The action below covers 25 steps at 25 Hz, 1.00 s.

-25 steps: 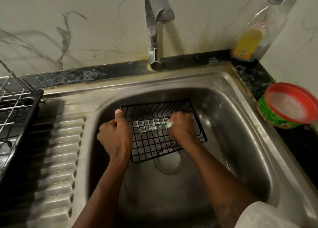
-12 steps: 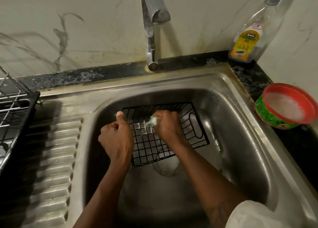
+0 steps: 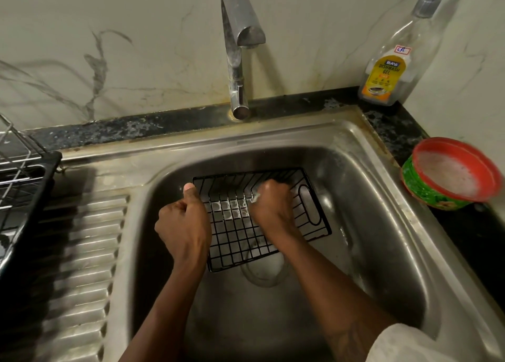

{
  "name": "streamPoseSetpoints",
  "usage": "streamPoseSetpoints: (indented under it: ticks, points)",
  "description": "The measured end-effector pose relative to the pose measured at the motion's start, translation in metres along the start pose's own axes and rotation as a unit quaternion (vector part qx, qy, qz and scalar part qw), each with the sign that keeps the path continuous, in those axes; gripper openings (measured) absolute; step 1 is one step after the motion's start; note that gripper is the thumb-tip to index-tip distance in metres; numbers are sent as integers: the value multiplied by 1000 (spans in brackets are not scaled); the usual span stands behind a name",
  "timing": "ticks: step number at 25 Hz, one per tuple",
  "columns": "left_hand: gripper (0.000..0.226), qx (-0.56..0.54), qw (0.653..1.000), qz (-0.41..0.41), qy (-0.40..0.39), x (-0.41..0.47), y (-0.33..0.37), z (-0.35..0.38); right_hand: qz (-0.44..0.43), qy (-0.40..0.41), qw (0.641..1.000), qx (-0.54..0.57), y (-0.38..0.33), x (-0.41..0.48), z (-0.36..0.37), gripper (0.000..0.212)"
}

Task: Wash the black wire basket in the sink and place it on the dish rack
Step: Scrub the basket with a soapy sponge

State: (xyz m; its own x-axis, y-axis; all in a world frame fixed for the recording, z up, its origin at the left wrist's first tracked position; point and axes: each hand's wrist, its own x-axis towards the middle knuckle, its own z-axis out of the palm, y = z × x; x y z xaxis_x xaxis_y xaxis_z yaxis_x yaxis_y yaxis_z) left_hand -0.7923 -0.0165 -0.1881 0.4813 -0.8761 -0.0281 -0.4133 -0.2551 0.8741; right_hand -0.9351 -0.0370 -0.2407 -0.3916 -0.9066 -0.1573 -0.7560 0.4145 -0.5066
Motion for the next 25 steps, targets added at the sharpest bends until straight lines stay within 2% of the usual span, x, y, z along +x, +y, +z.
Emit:
streamPoseSetpoints:
  ticks: [1, 3, 5, 7, 10, 13, 15, 17, 19, 22, 23, 25]
  points:
    - [66, -3, 1000, 6, 0, -1, 0, 0, -63, -20, 998, 23, -18, -10, 5, 4]
    - [64, -9, 1000, 14, -5, -2, -1, 1, -172, -82, 971, 143, -48, -31, 11, 19]
    - [62, -14, 1000, 10, -6, -1, -1, 0, -207, -110, 949, 210, -54, -38, 15, 27]
    - [63, -7, 1000, 3, -1, 3, 0, -3, -189, -84, 966, 152, -40, -25, 14, 12]
    - [67, -4, 1000, 6, 8, 3, 1, -6, -48, -16, 999, 4, 12, 1, 0, 19]
    - [66, -6, 1000, 6, 9, 1, 3, -5, 44, -12, 995, -90, 39, 3, -21, 22]
    - [66, -3, 1000, 6, 10, 1, 3, -4, 45, -28, 995, -85, 27, -1, -23, 21]
    - [65, -1, 1000, 1, 17, 2, 4, -3, 31, -46, 998, -17, 1, -9, -13, 16]
    - [65, -5, 1000, -3, 25, 4, 2, -4, -51, -111, 992, 37, -30, -25, 4, 8]
    - [62, -29, 999, -8, 18, 6, -1, -3, -146, -209, 957, 137, -55, -43, 18, 20]
    - [62, -31, 999, -9, 17, 7, -1, -3, -153, -221, 951, 150, -54, -41, 17, 18]
    - [63, -16, 1000, -4, 19, 9, -2, -4, -122, -200, 962, 139, -38, -26, 13, 9]
